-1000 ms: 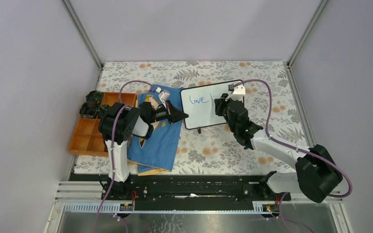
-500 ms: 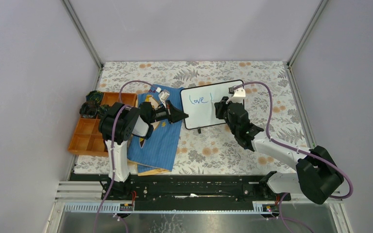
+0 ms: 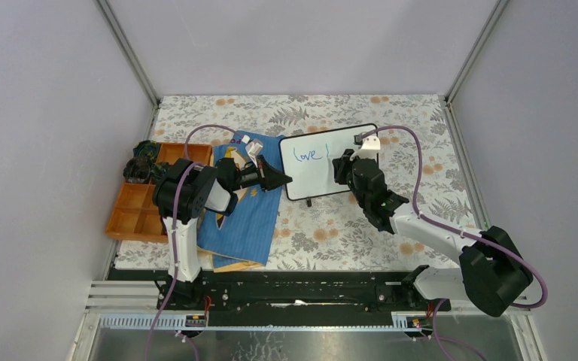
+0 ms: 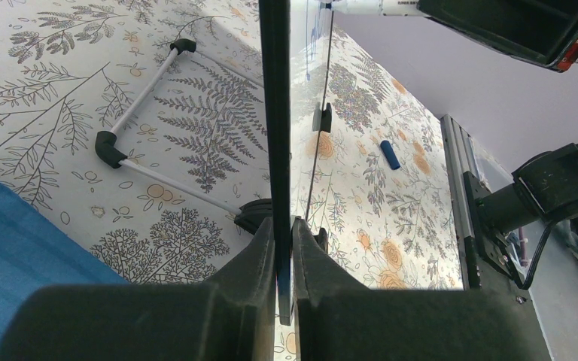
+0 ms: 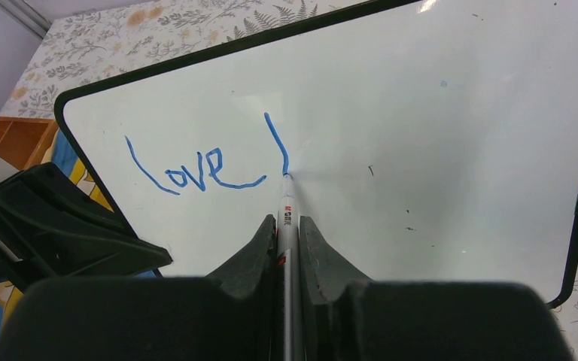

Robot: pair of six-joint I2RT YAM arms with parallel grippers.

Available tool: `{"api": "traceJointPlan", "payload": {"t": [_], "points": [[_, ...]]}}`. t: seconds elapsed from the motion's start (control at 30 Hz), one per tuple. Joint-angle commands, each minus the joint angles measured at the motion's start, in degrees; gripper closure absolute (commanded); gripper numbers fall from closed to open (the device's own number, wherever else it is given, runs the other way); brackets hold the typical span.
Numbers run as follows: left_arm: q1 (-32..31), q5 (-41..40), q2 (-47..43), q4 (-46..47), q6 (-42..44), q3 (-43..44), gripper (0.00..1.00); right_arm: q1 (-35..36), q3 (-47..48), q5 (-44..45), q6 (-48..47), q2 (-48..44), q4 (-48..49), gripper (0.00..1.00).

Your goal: Write a sentence on the whiteboard

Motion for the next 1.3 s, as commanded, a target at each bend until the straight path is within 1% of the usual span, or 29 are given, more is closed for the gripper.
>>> {"api": "traceJointPlan", "payload": {"t": [0.0, 0.47, 1.27], "points": [[1.03, -2.21, 2.41, -5.3, 4.03, -1.73, 1.0, -0.47, 3.48, 2.75, -1.61, 0.01, 0.04, 1.0], [1.03, -2.21, 2.35, -5.38, 4.07, -1.69, 1.0, -1.1, 5.87, 3.48, -2.54, 1.16, 0.39, 1.0], [0.94, -2.27, 2.32, -5.56, 4.15, -1.76, 1.0, -1.53, 3.28, 4.44, -2.16, -0.85, -1.05, 1.0]]}}
